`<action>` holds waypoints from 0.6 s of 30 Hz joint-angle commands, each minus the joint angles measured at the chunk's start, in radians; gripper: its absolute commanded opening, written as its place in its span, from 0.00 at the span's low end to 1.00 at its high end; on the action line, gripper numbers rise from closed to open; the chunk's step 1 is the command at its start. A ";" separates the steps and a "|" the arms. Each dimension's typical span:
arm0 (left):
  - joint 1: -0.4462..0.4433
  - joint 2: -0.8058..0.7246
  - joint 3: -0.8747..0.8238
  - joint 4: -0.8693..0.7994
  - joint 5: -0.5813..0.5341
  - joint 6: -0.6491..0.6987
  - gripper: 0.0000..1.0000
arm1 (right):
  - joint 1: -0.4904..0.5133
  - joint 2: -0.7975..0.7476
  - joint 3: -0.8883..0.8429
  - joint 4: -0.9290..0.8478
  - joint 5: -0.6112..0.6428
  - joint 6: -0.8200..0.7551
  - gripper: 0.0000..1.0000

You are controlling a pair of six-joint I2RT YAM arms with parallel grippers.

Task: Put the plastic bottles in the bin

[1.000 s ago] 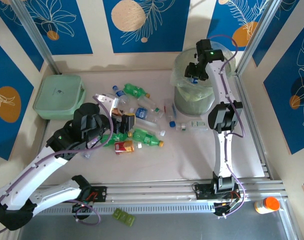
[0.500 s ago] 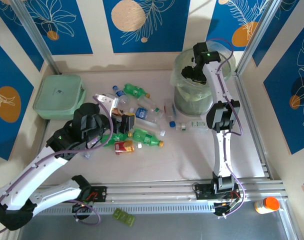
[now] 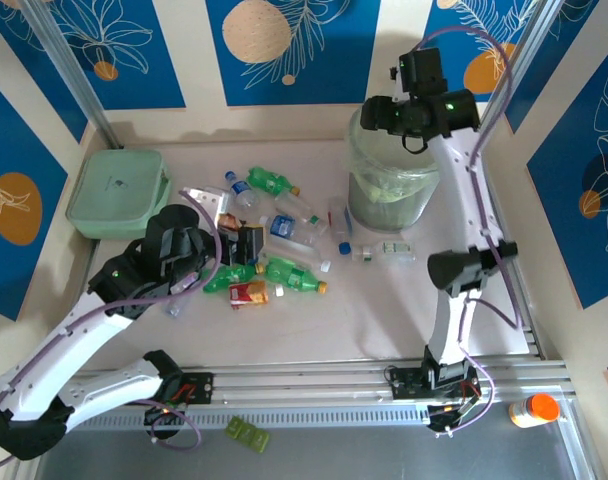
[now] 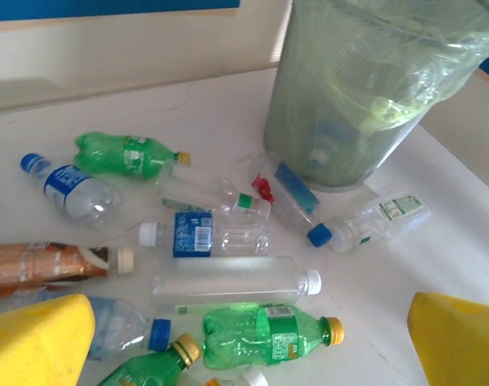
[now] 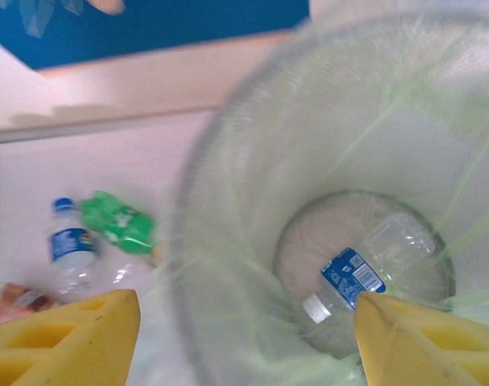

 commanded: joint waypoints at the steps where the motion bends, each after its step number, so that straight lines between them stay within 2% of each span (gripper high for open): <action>1: -0.004 -0.026 0.030 -0.090 -0.060 -0.081 0.99 | 0.088 -0.103 -0.108 0.001 0.104 -0.048 0.71; 5: -0.003 -0.064 -0.031 -0.114 -0.074 -0.157 0.99 | 0.315 -0.267 -0.366 0.080 0.358 -0.121 0.72; 7: -0.003 -0.082 -0.073 -0.105 -0.080 -0.181 0.99 | 0.439 -0.351 -0.519 0.110 0.325 -0.249 0.70; 9: 0.002 -0.086 -0.108 -0.102 -0.065 -0.196 0.99 | 0.558 -0.425 -0.668 0.137 0.386 -0.278 0.70; 14: 0.038 -0.056 -0.126 -0.137 -0.046 -0.222 0.99 | 0.633 -0.503 -0.903 0.079 0.335 -0.068 0.67; 18: 0.102 -0.063 -0.169 -0.110 0.022 -0.260 0.99 | 0.625 -0.562 -1.129 0.118 0.345 0.179 0.67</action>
